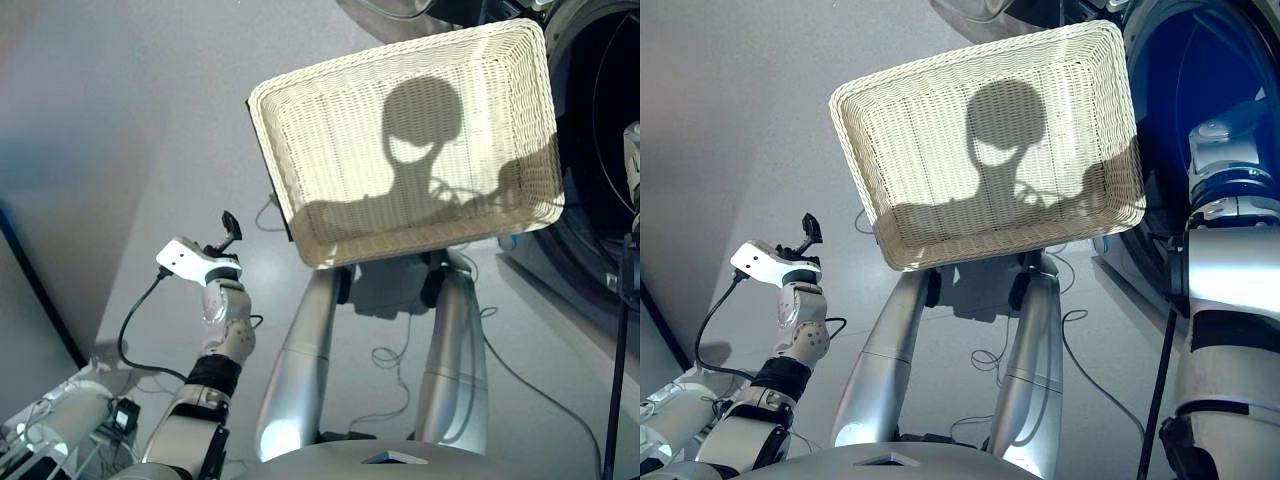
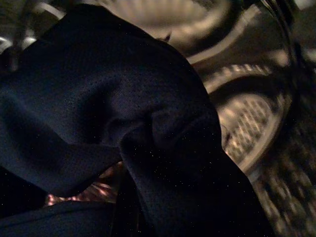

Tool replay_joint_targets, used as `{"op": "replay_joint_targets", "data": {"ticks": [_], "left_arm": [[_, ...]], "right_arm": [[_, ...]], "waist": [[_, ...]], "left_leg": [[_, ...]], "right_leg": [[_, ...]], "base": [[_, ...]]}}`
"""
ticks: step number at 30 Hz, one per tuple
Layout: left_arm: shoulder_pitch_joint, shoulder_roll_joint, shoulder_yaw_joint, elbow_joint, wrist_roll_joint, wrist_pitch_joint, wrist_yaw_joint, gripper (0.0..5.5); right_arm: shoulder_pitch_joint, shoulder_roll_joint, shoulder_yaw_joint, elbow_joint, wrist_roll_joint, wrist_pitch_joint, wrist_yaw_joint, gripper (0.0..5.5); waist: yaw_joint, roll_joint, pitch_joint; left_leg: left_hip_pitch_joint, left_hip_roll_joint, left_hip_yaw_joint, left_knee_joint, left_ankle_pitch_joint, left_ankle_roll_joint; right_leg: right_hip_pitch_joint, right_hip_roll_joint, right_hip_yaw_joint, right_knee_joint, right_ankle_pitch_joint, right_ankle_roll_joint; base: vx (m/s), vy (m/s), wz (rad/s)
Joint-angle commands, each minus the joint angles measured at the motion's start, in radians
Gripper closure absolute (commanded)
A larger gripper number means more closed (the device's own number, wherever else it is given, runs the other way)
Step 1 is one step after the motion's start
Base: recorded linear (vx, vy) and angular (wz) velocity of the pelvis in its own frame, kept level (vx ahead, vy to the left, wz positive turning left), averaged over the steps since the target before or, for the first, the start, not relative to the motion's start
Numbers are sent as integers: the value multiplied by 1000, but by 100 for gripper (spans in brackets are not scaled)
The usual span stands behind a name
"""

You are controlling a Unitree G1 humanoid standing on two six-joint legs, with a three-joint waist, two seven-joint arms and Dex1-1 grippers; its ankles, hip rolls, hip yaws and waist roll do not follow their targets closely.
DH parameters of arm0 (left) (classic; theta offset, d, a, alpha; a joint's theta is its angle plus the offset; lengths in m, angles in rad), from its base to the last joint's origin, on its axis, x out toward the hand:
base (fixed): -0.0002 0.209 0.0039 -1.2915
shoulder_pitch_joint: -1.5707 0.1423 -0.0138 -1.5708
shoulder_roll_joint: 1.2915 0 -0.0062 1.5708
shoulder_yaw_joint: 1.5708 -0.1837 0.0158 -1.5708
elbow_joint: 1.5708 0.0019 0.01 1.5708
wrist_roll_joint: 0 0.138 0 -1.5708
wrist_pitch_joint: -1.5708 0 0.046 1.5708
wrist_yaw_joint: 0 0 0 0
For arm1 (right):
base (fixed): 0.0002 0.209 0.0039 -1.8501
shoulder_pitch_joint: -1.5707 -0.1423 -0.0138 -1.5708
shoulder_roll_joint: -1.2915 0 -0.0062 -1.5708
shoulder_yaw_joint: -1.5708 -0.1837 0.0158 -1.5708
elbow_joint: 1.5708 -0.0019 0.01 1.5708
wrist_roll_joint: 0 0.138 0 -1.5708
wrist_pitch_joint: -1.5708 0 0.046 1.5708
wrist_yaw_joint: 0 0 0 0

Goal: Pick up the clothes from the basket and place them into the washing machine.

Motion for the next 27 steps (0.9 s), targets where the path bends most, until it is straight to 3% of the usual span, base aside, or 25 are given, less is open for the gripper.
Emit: {"op": "replay_joint_targets", "data": {"ticks": [1, 4, 9, 16, 22, 27], "left_arm": [[44, -1, 52, -42, -4, -41, 22, 0], [38, -3, 60, -44, 0, -43, 20, 0], [35, 0, 68, -21, 6, -41, 11, 0], [55, 16, 89, 15, -37, -26, -67, 0], [53, 42, 91, 118, 20, 6, -128, 0], [31, 62, 86, 298, 168, 37, -152, 0]], "right_arm": [[45, -76, 28, -96, 24, 1, -78, 0], [63, 2, 28, -158, 38, -63, -3, 0], [154, 134, 14, -277, 122, -232, 145, 0], [281, 210, 41, -273, 309, -382, 433, 0], [353, 268, 97, -273, 433, -420, 669, 0], [458, 375, 108, -293, 481, -435, 793, 0]], "waist": [[-59, 43, -22], [-71, 28, -18], [-89, 5, -19], [-89, -18, -27], [-70, -32, -37], [-60, -43, -55]], "left_leg": [[-52, -10, -14, -25, 81, 0], [-48, -5, -16, -20, 81, -3], [-29, 2, -14, -21, 81, -7], [50, 17, -16, -87, 94, -14], [165, 21, -17, -206, 115, -18], [255, 23, -17, -271, 126, -18]], "right_leg": [[-11, 56, -52, 8, 81, 19], [0, 58, -54, 2, 90, 19], [29, 62, -55, -13, 97, 17], [125, 52, -70, -94, 106, 21], [233, 42, -92, -195, 104, 22], [318, 44, -98, -259, 106, 25]], "base": [[0, 0, 0], [0, 0, 0], [0, 0, 0], [0, 0, 0], [0, 0, 0], [0, 0, 0]]}}
